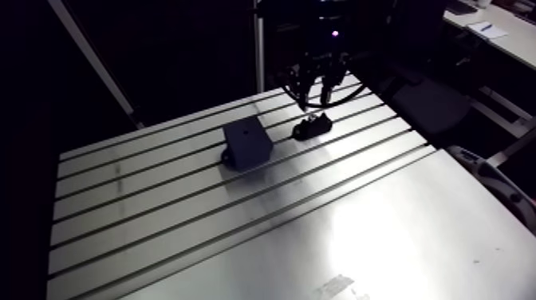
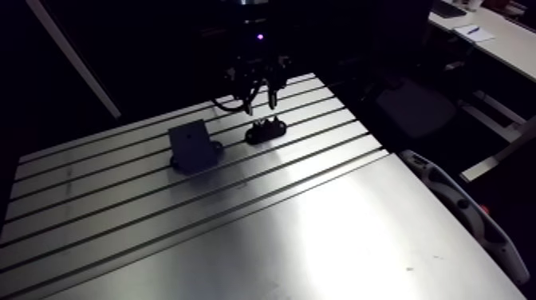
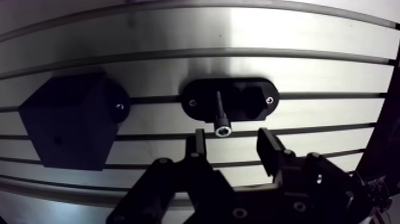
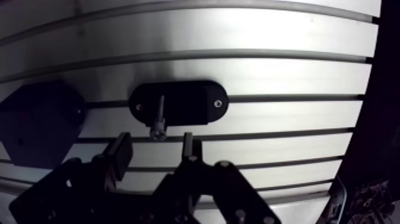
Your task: Pick up the M10 bolt and insert it into the hole until fully seated.
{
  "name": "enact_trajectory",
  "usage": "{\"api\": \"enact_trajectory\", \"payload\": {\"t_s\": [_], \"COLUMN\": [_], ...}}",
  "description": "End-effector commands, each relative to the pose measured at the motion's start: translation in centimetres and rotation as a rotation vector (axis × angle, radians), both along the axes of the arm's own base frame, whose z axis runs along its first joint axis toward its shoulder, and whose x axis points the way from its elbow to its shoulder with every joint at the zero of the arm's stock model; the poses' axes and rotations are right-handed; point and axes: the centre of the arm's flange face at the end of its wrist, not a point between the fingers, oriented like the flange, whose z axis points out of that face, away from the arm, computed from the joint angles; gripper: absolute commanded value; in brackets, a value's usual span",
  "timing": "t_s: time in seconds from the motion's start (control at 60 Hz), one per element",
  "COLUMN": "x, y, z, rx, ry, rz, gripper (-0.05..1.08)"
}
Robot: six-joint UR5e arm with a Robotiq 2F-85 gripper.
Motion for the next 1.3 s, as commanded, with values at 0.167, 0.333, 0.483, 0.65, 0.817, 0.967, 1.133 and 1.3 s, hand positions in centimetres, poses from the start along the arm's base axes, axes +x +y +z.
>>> {"api": "enact_trajectory", "payload": {"t_s": [0.167,0.333,0.483,0.65,0.817,0.967,1.133,1.3], "x": [0.0,-0.2,-0.2,-0.3,-0.3,-0.3,-0.4,-0.3], "y": [-0.1,0.0,0.0,-0.3,-0.3,-0.3,-0.3,-0.4], "z": [-0.8,-1.4,-1.6,-2.1,-2.2,-2.2,-2.1,-2.4], "rx": [-0.003,-0.005,-0.006,-0.010,-0.011,-0.009,-0.007,-0.010], "ry": [-0.016,-0.023,-0.026,-0.035,-0.036,-0.035,-0.033,-0.038], "rz": [0.002,0.003,0.004,0.009,0.009,0.009,0.009,0.011], "gripper": [0.44,0.44,0.44,0.44,0.48,0.50,0.53,0.54]}}
